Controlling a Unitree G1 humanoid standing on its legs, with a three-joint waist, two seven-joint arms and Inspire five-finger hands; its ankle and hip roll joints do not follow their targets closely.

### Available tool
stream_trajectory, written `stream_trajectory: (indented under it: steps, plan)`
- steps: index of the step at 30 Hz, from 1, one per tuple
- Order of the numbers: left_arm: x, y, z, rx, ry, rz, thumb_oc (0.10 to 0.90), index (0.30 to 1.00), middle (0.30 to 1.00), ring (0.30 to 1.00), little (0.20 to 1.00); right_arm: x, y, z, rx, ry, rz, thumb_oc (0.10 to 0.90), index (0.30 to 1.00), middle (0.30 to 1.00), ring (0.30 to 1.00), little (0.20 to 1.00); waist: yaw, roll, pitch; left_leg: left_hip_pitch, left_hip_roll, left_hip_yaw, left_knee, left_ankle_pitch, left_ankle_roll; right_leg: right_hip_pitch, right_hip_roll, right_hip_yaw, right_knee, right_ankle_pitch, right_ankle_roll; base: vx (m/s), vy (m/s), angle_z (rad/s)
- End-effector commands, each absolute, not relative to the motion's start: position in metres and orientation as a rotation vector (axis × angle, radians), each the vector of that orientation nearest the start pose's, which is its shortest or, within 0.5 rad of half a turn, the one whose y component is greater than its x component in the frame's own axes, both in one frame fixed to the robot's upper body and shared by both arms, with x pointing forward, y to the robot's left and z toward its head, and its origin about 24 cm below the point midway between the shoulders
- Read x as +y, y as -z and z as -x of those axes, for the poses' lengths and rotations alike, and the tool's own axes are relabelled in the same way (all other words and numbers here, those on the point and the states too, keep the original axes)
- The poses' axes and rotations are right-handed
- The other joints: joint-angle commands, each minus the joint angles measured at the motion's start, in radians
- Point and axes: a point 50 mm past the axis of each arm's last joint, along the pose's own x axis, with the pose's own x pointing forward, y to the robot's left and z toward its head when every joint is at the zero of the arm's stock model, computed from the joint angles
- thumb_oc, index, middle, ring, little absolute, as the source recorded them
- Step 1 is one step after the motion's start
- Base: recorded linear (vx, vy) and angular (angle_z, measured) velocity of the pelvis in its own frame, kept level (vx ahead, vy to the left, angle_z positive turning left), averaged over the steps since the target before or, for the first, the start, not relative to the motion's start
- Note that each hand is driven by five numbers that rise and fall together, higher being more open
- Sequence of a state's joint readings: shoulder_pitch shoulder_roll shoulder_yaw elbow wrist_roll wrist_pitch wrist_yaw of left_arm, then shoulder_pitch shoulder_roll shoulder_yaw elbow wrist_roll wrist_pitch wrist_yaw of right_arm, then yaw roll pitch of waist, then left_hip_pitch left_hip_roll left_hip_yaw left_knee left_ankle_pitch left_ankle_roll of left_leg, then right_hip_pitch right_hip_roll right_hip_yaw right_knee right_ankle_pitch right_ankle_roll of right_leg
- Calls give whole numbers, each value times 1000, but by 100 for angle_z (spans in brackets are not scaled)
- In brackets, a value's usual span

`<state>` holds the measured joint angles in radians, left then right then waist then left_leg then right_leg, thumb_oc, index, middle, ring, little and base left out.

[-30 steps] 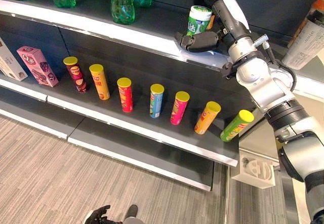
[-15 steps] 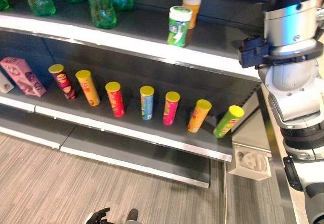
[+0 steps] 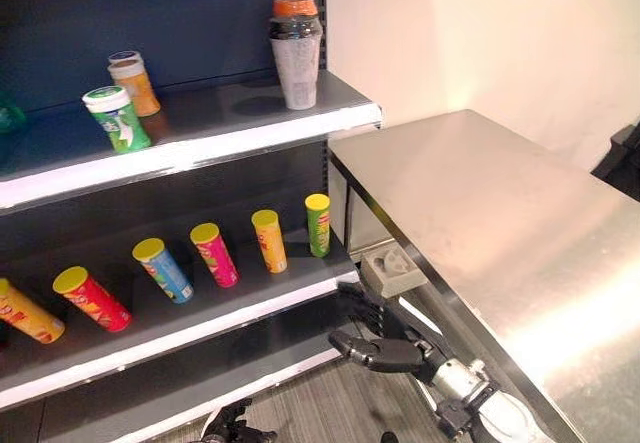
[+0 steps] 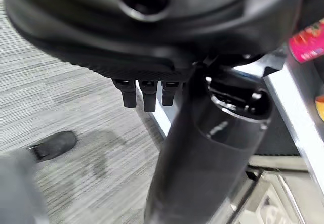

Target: Put the goods on the table back onto the shelves and tidy them up.

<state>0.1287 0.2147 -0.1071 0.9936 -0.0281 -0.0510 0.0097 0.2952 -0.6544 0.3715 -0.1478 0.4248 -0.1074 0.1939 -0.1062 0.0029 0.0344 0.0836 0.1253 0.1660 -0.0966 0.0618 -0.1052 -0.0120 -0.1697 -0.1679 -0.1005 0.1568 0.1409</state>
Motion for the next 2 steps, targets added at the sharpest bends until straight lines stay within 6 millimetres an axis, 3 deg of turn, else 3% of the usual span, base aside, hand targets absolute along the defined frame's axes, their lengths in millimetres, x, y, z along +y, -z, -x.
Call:
stream_trajectory:
  steps: [1,2]
  plan:
    - [254,141,-110,1008,-38,-343,800,900,900,900,900,-160,-65,-219,-79,-611,227,800,900,900,900,900,49,-49,54,39,-32,7,9,-123,21,70,-3,-18,24,-119,23,-4,-12,13]
    - [254,141,-109,1010,-29,-347,800,900,900,900,900,-168,-48,-217,-7,-582,285,800,900,900,900,900,51,-49,55,37,-33,3,9,-122,21,71,-3,-21,23,-120,23,-4,-9,9]
